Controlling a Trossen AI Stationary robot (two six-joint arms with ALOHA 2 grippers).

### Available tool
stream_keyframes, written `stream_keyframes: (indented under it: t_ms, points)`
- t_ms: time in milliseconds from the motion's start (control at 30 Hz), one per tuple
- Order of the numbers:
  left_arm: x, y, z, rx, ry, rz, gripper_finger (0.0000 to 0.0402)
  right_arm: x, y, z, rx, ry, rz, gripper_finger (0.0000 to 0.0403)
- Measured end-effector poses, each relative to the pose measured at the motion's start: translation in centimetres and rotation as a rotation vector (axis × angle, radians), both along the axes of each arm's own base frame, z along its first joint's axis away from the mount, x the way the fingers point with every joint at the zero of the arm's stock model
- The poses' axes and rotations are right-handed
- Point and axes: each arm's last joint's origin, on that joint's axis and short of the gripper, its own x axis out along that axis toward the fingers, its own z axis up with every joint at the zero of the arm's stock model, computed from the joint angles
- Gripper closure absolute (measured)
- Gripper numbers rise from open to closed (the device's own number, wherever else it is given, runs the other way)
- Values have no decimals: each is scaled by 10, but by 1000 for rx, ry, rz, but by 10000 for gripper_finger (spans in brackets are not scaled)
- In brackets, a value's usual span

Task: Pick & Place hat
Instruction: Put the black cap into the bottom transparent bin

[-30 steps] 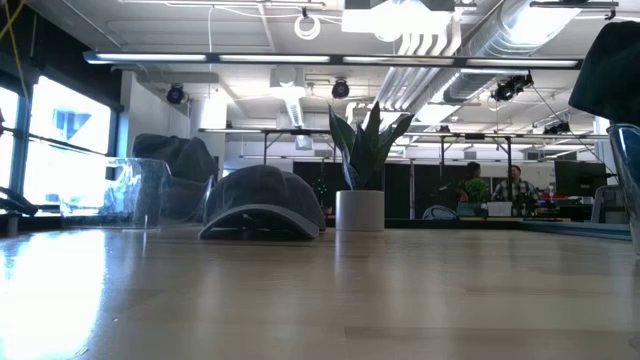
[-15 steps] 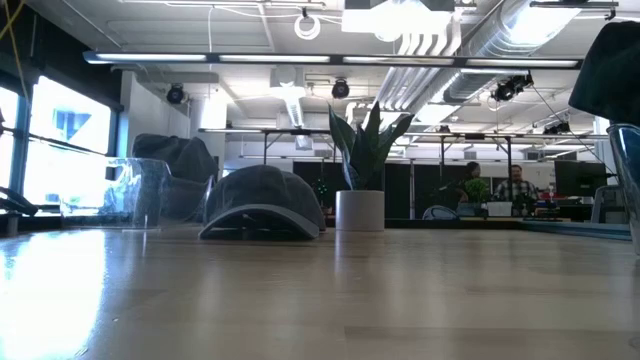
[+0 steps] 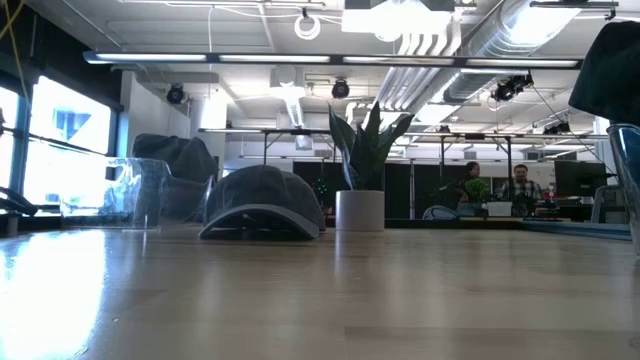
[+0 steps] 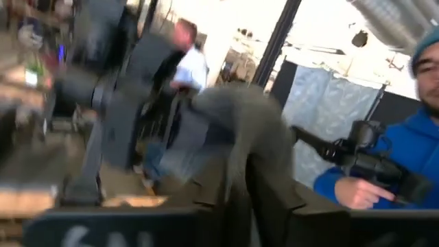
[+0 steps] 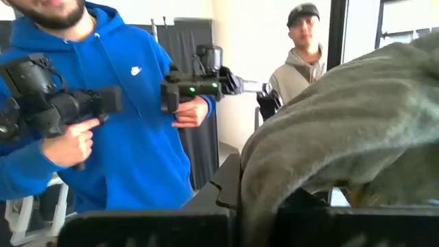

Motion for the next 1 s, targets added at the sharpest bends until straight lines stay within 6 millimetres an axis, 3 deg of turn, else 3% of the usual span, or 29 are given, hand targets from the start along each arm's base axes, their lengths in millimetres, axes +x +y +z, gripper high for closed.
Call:
stream_keyframes:
  t_ms: [300,433,567,700,833,1000]
  points:
    - [11,10,-8,-91,76,-103,180,-5,0,8,-25,137,-75,398]
    - [20,13,-14,-100,84,-101,129,-5,0,4,-42,181,-108,400]
    - [37,11,-23,-100,91,-60,114,-5,-1,2,-43,196,-118,399]
    - [65,14,-50,-126,183,-77,112,-5,1,1,-45,198,-81,400]
    - [79,12,-65,-155,244,-192,112,-6,6,1,-47,198,-27,400]
    - [94,5,-69,-143,182,-413,112,-6,7,1,-30,223,-8,399]
